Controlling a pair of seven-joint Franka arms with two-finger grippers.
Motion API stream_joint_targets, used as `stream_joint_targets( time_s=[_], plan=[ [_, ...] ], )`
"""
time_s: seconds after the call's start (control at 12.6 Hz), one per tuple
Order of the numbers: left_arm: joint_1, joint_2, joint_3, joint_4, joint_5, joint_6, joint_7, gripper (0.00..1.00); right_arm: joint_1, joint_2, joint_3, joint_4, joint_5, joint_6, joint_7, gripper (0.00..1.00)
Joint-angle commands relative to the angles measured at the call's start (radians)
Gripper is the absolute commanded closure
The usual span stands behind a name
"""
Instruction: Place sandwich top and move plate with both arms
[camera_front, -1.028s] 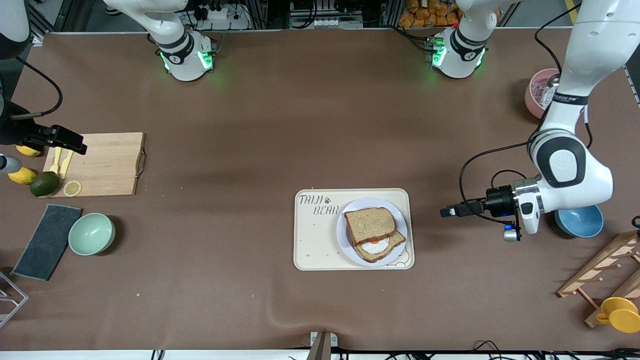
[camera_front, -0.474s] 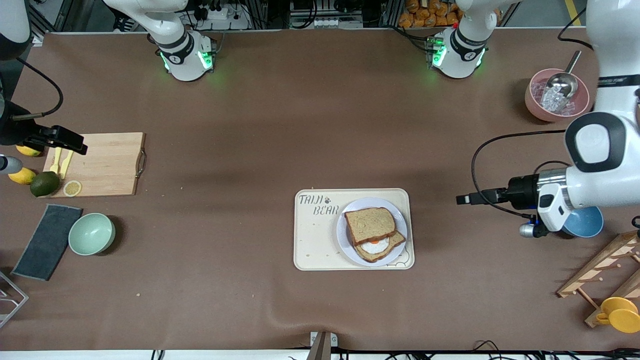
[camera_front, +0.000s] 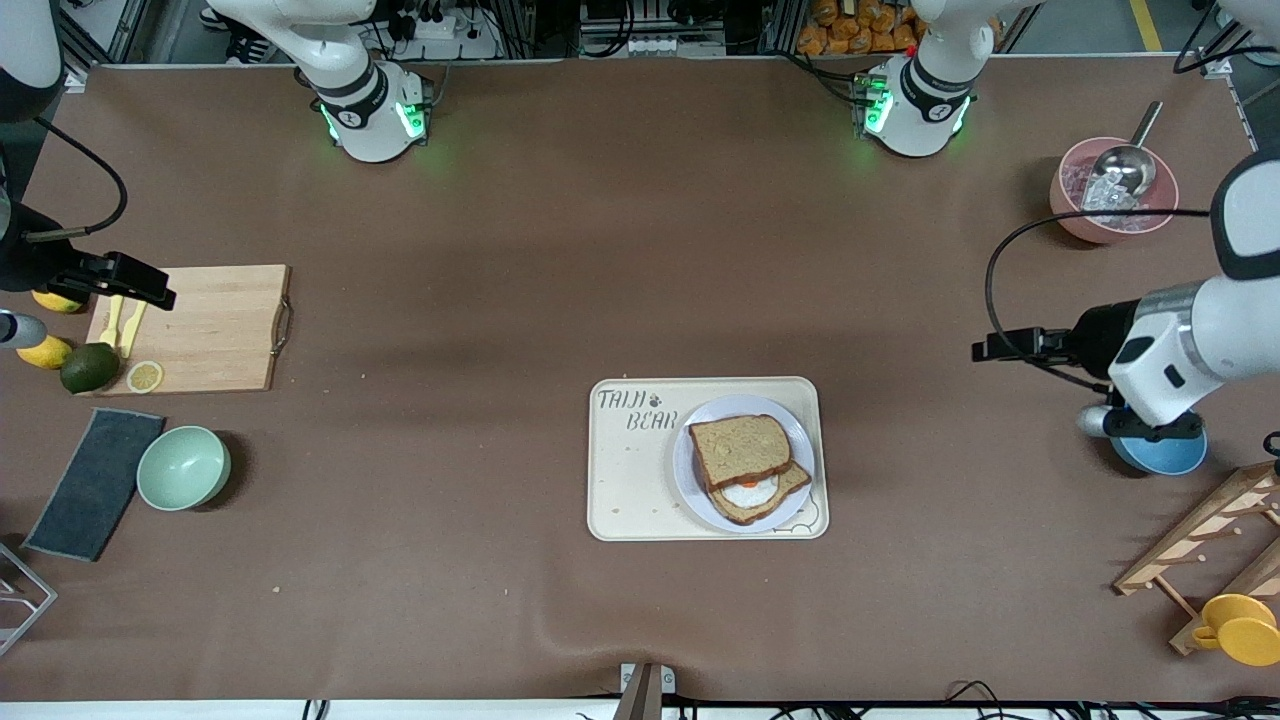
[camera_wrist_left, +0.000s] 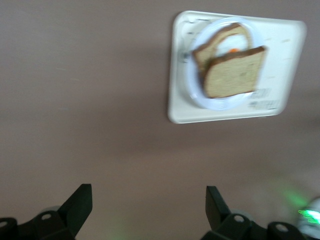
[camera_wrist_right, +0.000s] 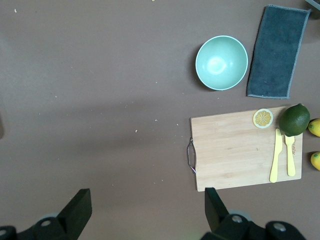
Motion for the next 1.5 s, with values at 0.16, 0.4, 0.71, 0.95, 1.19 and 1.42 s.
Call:
stream_joint_targets(
  time_s=[0.16, 0.4, 0.71, 0.95, 1.19, 1.42],
  plan=[
    [0.001, -0.120, -0.067, -0.002, 0.260, -0.091, -0.014, 0.00, 0.001, 0.001, 0.003, 0.001, 0.006, -0.006, 0.007, 0.00],
    [0.013, -0.170, -0.058, 0.001, 0.354, -0.091, -0.006, 0.00, 0.001, 0.002, 0.003, 0.001, 0.006, -0.012, 0.007, 0.00],
    [0.058, -0.191, -0.050, 0.006, 0.349, -0.085, -0.009, 0.00, -0.003, 0.007, 0.003, 0.001, 0.006, -0.013, 0.006, 0.00],
    [0.061, -0.214, -0.046, 0.003, 0.348, -0.019, -0.029, 0.00, -0.002, 0.007, 0.003, 0.001, 0.006, -0.015, 0.006, 0.00],
    [0.118, -0.236, -0.049, -0.013, 0.305, 0.034, -0.029, 0.00, -0.002, 0.007, 0.003, 0.001, 0.006, -0.021, 0.006, 0.00],
    [0.130, -0.291, -0.053, -0.103, 0.265, 0.089, -0.031, 0.00, -0.003, 0.007, 0.003, 0.001, 0.006, -0.021, 0.006, 0.00]
  ],
)
